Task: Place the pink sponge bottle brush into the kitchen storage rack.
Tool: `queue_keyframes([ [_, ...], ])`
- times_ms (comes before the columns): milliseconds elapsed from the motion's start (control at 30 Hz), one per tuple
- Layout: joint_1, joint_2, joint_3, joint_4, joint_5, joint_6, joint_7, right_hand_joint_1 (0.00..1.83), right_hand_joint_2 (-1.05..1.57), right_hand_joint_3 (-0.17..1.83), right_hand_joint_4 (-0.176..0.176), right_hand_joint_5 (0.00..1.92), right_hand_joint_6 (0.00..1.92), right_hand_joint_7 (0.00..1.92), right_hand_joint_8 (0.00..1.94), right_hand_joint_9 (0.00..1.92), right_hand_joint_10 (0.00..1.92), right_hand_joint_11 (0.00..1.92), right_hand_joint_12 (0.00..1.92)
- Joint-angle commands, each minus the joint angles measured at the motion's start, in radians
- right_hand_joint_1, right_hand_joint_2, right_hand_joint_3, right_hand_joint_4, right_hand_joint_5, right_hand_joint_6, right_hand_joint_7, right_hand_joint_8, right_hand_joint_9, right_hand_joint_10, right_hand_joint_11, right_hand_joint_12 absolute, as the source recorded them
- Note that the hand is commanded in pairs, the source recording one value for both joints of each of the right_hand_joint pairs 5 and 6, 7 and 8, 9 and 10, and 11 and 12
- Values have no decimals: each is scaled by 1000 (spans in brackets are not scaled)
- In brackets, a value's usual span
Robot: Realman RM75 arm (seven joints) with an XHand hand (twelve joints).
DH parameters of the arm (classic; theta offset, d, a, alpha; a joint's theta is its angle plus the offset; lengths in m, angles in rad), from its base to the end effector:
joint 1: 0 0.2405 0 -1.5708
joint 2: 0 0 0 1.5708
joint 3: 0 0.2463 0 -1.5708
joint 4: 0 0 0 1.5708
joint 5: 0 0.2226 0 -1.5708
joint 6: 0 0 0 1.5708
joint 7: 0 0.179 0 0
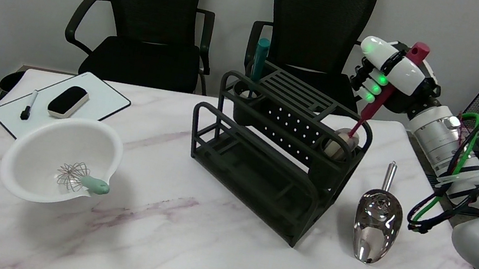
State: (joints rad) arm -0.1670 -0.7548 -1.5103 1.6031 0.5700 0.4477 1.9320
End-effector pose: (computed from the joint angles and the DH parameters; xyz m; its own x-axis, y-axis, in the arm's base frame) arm -0.1303 -0.3618 0.4078 -0.0928 -0.1267 0.9876 -0.9406 -0.3143 -0.1287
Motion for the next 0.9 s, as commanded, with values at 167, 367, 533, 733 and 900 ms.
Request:
queue_keyframes([
  [167,23,-46,-39,-45,-8,4,-4,1003,1571,464,0,1920,1920,1920,1920,1920,1920,1920,1920],
  [367,23,-51,-45,-48,-9,7,-8,973,1571,424,0,1920,1920,1920,1920,1920,1920,1894,1894],
  [533,23,-51,-45,-50,-10,18,-8,886,1571,438,0,1756,1756,1920,1920,1920,1920,1802,1802],
  [733,23,-51,-48,-53,-10,32,-10,840,1571,703,0,1355,1355,1910,1910,1920,1920,1689,1689],
  [900,23,-51,-48,-57,-10,52,-10,878,1287,892,0,1132,1132,1651,1651,1683,1683,1278,1278],
])
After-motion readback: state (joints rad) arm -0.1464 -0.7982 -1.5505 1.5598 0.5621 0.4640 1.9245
